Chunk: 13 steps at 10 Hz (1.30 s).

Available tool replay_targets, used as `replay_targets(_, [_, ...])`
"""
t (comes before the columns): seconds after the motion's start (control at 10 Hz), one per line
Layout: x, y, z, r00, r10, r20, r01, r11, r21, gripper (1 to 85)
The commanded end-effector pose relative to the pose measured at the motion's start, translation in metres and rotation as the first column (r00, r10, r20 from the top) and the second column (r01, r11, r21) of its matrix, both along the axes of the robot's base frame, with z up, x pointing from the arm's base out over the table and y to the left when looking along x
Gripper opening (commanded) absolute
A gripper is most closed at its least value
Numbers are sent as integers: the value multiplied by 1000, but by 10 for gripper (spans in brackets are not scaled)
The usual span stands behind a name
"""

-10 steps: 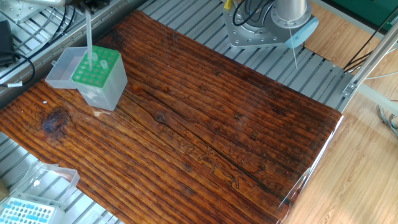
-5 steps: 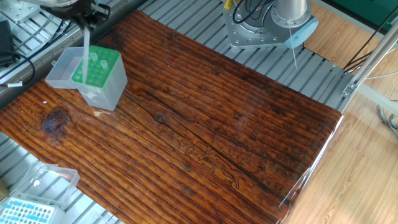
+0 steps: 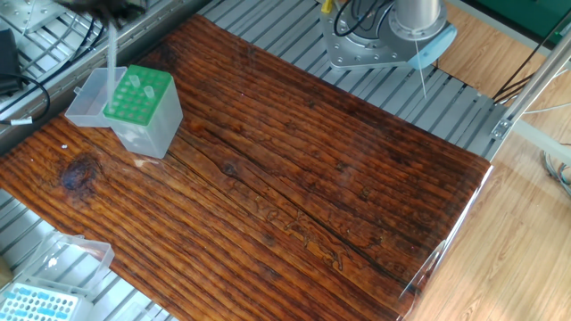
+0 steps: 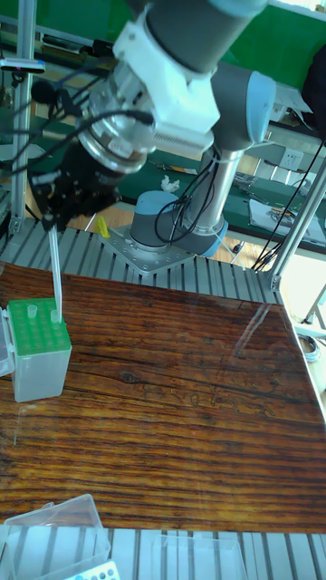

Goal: Insert a large pipette tip into the holder for large pipette tips

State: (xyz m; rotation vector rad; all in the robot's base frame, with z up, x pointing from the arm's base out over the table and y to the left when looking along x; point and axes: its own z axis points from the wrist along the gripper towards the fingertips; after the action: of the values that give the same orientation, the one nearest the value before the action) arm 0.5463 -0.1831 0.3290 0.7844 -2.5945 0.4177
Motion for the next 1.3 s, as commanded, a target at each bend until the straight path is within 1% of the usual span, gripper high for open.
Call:
replay_targets(0.0, [-3, -10, 29, 989, 103, -105, -102, 995, 19, 10])
replay_targets(0.1, [-13, -19, 11, 979, 159, -131, -158, 987, 15, 10])
replay_targets(0.2, [-18, -36, 4, 976, 176, -124, -186, 980, -75, 10])
replay_targets(0.3, [-23, -48, 7, 973, 189, -131, -209, 966, -154, 10])
replay_targets(0.4, [-25, -51, 9, 968, 205, -144, -228, 959, -167, 10])
replay_targets(0.5, [-24, -50, 11, 963, 222, -154, -246, 957, -156, 10])
replay_targets(0.6, [-22, -47, 12, 963, 224, -147, -246, 957, -152, 10])
replay_targets(0.7, [-19, -46, 14, 962, 227, -150, -250, 956, -155, 10])
replay_targets(0.8, [-13, -47, 16, 961, 237, -143, -259, 952, -165, 10])
replay_targets(0.9, [-6, -46, 17, 954, 263, -144, -284, 946, -155, 10])
replay_targets(1.0, [4, -46, 15, 942, 307, -136, -326, 933, -150, 10])
replay_targets(1.1, [7, -45, 12, 934, 331, -131, -348, 927, -138, 10])
replay_targets(1.2, [6, -41, 6, 938, 327, -113, -339, 934, -113, 10])
